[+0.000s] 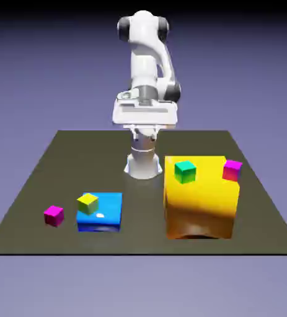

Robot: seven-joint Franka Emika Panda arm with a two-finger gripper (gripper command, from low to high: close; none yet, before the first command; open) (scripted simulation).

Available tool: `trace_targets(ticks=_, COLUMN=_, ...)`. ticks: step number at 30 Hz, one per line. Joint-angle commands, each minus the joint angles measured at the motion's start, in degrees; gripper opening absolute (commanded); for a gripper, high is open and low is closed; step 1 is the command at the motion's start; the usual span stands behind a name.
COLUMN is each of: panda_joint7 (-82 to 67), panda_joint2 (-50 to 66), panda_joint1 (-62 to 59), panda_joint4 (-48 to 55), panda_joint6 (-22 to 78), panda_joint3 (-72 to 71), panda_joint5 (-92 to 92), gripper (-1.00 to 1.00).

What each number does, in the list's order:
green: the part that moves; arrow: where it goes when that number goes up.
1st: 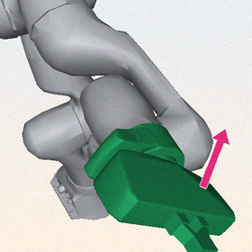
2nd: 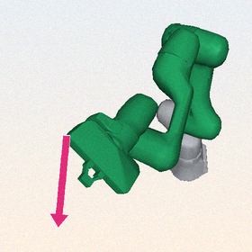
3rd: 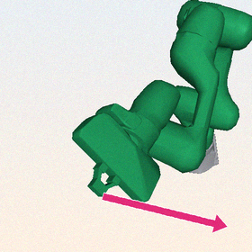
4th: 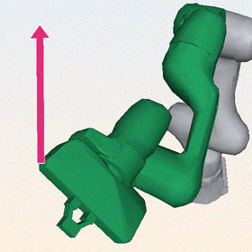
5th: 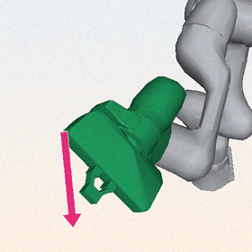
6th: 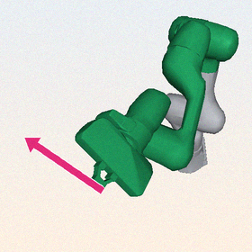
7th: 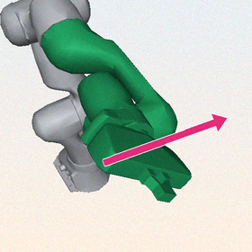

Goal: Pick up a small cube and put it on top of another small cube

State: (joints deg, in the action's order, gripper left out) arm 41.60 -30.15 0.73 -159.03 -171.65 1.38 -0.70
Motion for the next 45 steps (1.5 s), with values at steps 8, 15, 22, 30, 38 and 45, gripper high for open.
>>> trace_targets(ticks=8, panda_joint7=-5.68, panda_joint2=16.61, panda_joint1=0.25, panda_joint4=13.09, panda_joint6=15.62, panda_joint3=9.12, panda_joint5=-4.63, gripper=0.0)
trace_targets(ticks=15, panda_joint7=-10.65, panda_joint2=31.15, panda_joint1=0.48, panda_joint4=24.54, panda_joint6=29.29, panda_joint3=17.11, panda_joint5=-8.68, gripper=0.0)
trace_targets(ticks=22, panda_joint7=-15.62, panda_joint2=45.69, panda_joint1=0.7, panda_joint4=35.99, panda_joint6=42.96, panda_joint3=25.09, panda_joint5=-12.73, gripper=0.0)
trace_targets(ticks=30, panda_joint7=-21.3, panda_joint2=62.3, panda_joint1=0.95, panda_joint4=49.07, panda_joint6=58.58, panda_joint3=34.21, panda_joint5=-17.37, gripper=0.0)
trace_targets(ticks=38, panda_joint7=-26.98, panda_joint2=78.91, panda_joint1=1.21, panda_joint4=62.16, panda_joint6=74.2, panda_joint3=43.33, panda_joint5=-22.0, gripper=0.0)
trace_targets(ticks=45, panda_joint7=-31.95, panda_joint2=93.43, panda_joint1=1.43, panda_joint4=73.6, panda_joint6=87.86, panda_joint3=51.31, panda_joint5=-26.04, gripper=0.0)
